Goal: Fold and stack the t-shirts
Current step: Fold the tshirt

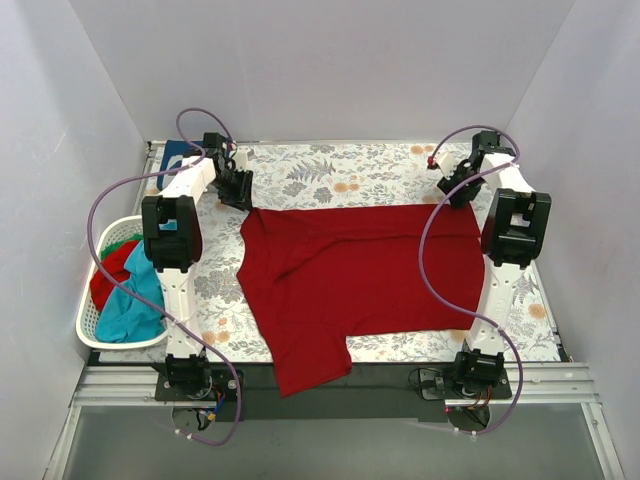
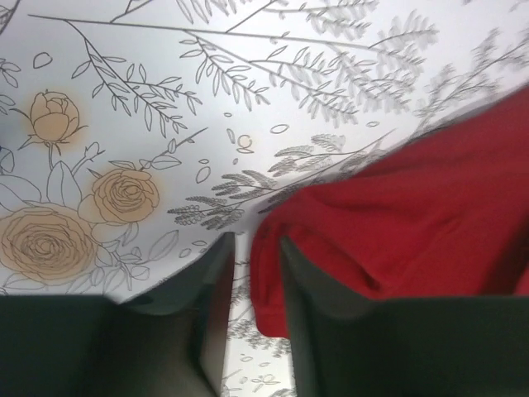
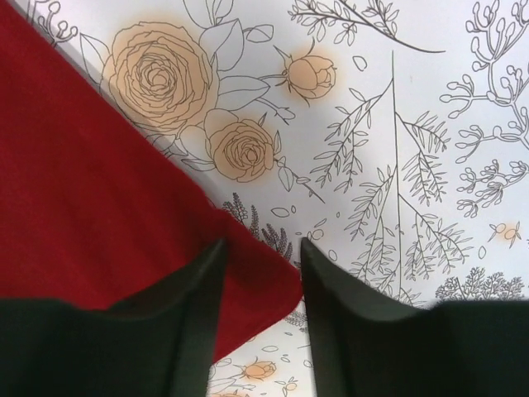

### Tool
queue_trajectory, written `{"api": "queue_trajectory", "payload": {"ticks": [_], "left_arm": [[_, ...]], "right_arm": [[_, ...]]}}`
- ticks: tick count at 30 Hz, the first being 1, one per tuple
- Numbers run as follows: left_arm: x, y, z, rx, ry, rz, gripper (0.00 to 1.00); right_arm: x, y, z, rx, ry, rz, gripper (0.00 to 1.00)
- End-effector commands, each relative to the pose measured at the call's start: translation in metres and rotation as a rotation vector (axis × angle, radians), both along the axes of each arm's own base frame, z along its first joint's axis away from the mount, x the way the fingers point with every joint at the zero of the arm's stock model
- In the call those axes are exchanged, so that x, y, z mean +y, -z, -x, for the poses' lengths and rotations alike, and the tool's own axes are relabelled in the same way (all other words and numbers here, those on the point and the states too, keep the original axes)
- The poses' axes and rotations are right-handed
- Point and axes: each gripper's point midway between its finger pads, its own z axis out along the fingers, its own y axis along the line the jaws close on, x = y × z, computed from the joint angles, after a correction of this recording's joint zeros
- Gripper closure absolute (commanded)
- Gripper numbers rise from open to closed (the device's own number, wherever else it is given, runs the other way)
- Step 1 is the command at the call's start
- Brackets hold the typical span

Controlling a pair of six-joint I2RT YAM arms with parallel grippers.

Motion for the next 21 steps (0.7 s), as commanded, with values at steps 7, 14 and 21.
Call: {"api": "queue_trajectory", "payload": {"ticks": [7, 14, 21], "left_arm": [[-0.036, -0.126, 0.049, -0.125, 0.166, 0.252, 0.61], [-0.074, -0.106, 0.158, -0.097, 0.360, 0.339, 0.57], [-0.094, -0.075, 0.188, -0.248, 0.472, 0.268, 0.45]], "right_arm": [[0.080, -0.123, 0.021, -0.170, -0.088, -0.250, 0.45], [0.231, -0.149, 0.062, -0.022, -0.255, -0.595, 0.48], [0.341, -0.130, 0.085, 0.145, -0.375, -0.694, 0.51]]}}
